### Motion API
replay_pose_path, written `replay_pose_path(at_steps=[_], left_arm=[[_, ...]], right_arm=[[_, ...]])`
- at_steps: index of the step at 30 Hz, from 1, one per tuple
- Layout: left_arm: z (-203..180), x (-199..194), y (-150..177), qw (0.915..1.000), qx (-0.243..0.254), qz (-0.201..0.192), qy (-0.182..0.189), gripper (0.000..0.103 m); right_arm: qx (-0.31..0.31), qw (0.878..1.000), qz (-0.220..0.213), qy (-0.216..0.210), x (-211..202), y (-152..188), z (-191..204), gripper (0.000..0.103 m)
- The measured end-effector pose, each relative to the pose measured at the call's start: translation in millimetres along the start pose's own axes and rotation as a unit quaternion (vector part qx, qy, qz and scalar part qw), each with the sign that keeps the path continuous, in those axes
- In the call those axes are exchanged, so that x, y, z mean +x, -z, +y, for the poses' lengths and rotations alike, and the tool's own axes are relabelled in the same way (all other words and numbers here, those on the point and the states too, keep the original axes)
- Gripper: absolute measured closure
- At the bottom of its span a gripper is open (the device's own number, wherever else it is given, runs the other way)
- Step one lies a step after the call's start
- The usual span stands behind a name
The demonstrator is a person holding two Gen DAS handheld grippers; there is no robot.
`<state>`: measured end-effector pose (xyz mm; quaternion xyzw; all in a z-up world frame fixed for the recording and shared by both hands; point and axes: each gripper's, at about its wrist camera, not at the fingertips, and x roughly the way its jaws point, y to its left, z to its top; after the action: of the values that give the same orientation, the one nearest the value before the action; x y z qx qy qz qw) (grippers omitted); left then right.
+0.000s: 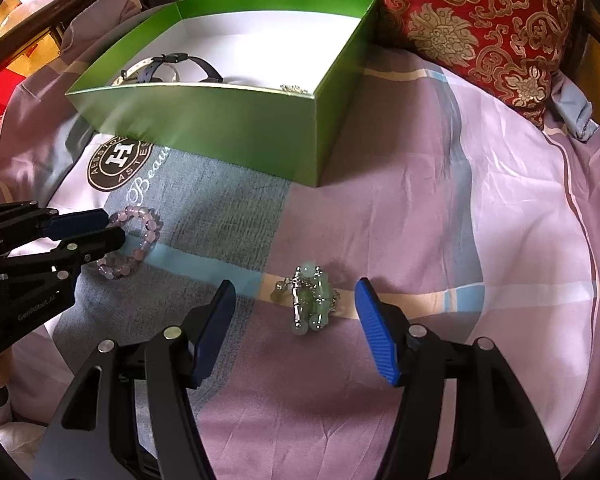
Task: Organize jewelry
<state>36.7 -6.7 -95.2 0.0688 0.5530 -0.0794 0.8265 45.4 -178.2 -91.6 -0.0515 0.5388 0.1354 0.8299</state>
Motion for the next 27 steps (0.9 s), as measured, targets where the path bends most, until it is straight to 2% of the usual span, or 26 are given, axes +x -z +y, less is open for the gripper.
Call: replay_pose_path(at_steps=[2,4,5,6,7,8,11,15,19,23,27], left_arm=[[-1,0,1,1.0,-0.003,0.001,0.001,0.072],[-4,-1,3,1.0,-0.004,0.002,0.0,0.061],[-6,0,4,1.0,-0.001,0.002,-0.002,0.045],[-8,0,6,1.0,0.002,0.003,-0.008,0.022],[-9,3,8,0.9997,0.003,0.006,-0.022,0.013],[-8,5,9,0.9996,-0.001,0.004,-0.028,0.009],[0,6,9,0.9998,-0.019,0.004,-0.009,0.01],[-3,4,10,0.9998,-0.013,-0.004,-0.012,0.015],[-4,5,13,0.9998,-0.012,-0.014,-0.012,0.016],[-1,7,13,0.9996,-0.015,-0.024,-0.009,0.013],[-5,12,9,0.9996,-0.016,-0.018,-0.013,0.004]], right_arm=[[-0.002,1.0,-0.002,0.004,0,0,1,0.04],[-0.007,1.0,-0.003,0.014,1,1,4,0.04],[-0.01,1.0,-0.004,0.019,3,0,7,0.039],[-0.013,1.0,-0.004,0.023,3,0,9,0.035],[-0.016,1.0,-0.004,0.023,4,1,12,0.032],[-0.017,1.0,-0.003,0.023,5,0,14,0.029],[-0.023,0.999,-0.005,0.026,6,1,16,0.027],[-0.011,1.0,-0.01,0.021,5,0,11,0.027],[-0.002,1.0,-0.013,0.022,6,-2,6,0.027],[-0.005,1.0,-0.013,0.026,5,-1,6,0.026],[-0.007,1.0,-0.013,0.028,5,1,6,0.024]])
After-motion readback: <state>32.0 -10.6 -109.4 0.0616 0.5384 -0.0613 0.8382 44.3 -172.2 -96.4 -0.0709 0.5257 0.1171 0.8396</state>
